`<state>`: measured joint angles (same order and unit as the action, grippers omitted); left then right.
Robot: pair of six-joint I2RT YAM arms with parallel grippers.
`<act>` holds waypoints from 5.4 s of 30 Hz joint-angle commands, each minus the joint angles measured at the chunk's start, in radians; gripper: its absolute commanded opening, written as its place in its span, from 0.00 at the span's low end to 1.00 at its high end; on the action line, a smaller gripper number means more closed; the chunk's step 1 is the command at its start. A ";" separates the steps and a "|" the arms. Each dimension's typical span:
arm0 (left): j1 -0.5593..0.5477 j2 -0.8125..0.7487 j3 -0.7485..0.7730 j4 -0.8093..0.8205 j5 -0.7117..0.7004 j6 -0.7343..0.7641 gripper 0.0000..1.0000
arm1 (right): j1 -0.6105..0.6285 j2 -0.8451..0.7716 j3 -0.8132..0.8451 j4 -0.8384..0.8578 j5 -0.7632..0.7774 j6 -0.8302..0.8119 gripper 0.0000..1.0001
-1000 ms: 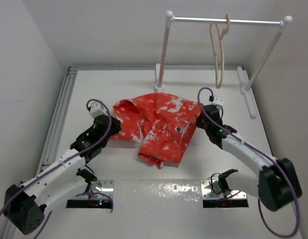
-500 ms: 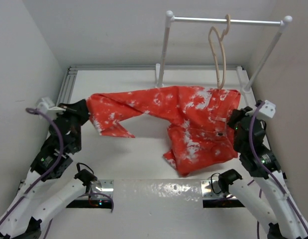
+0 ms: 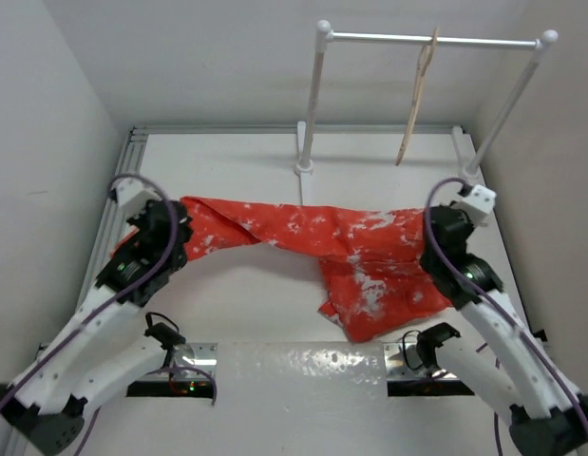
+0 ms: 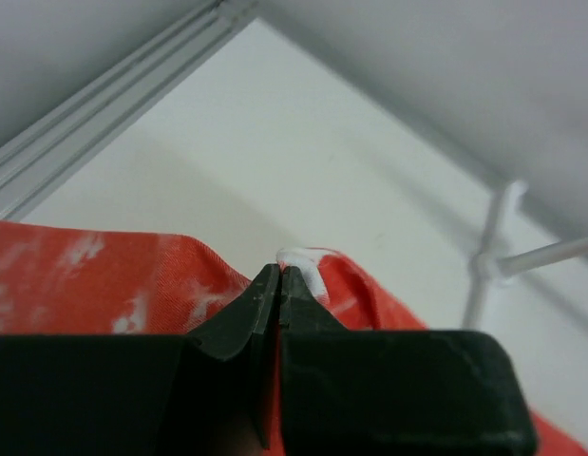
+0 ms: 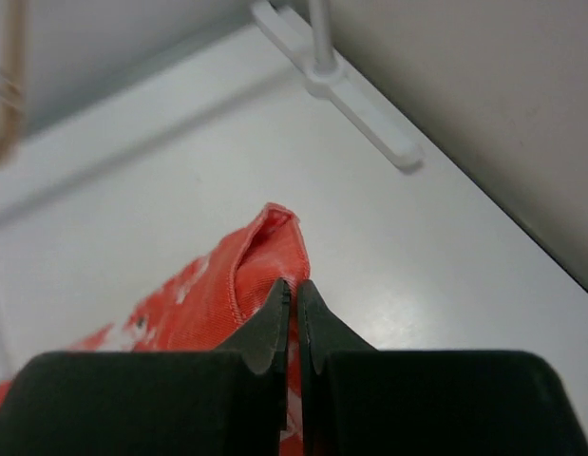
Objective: Place the trousers on the hanger
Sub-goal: Flatten out the trousers at the center of the board.
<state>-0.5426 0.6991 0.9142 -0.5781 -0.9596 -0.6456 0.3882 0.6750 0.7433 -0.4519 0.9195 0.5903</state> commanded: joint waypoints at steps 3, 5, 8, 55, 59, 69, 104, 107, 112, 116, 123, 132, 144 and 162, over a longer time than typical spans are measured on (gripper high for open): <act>0.046 0.226 -0.014 0.156 -0.004 -0.010 0.00 | -0.190 0.179 -0.085 0.304 0.081 0.018 0.00; 0.073 0.379 0.038 0.218 -0.024 0.012 0.00 | -0.320 0.250 -0.070 0.314 -0.019 0.072 0.00; 0.116 0.591 0.165 0.180 -0.013 -0.015 0.06 | -0.383 0.350 -0.077 0.360 -0.027 0.140 0.00; 0.537 0.949 -0.097 0.371 0.510 -0.123 0.40 | -0.080 0.190 -0.219 0.343 -0.898 0.009 0.00; 0.537 0.878 -0.095 0.362 0.509 -0.106 0.51 | -0.080 0.201 -0.222 0.348 -0.898 0.011 0.00; 0.540 0.813 -0.127 0.287 0.394 -0.111 0.49 | -0.078 0.198 -0.226 0.352 -0.900 0.014 0.00; 0.665 1.278 0.400 0.198 0.538 0.047 0.00 | -0.078 0.201 -0.231 0.351 -0.892 0.009 0.00; 0.772 1.271 0.463 0.190 0.582 0.070 0.00 | -0.078 0.202 -0.231 0.352 -0.895 0.009 0.00; 0.836 1.287 0.532 0.192 0.555 0.122 0.00 | -0.077 0.204 -0.232 0.357 -0.895 0.011 0.00; 0.851 1.283 0.598 0.175 0.547 0.135 0.00 | -0.075 0.218 -0.229 0.354 -0.886 0.009 0.00; 0.843 1.212 0.617 0.185 0.613 0.113 0.42 | -0.077 0.233 -0.226 0.349 -0.855 0.003 0.04; 0.363 0.900 0.328 0.308 0.743 0.057 0.14 | -0.077 0.233 -0.210 0.311 -0.795 -0.004 0.00; -0.174 0.712 -0.043 0.405 0.499 -0.044 0.00 | -0.077 0.193 -0.214 0.266 -0.855 -0.004 0.00; 0.584 1.312 0.701 -0.009 0.440 -0.005 0.42 | -0.057 0.221 -0.229 0.306 -0.966 -0.026 0.00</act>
<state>-0.0048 1.9511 1.5326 -0.4194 -0.4618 -0.6811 0.3225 0.8970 0.5144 -0.1886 -0.0154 0.5755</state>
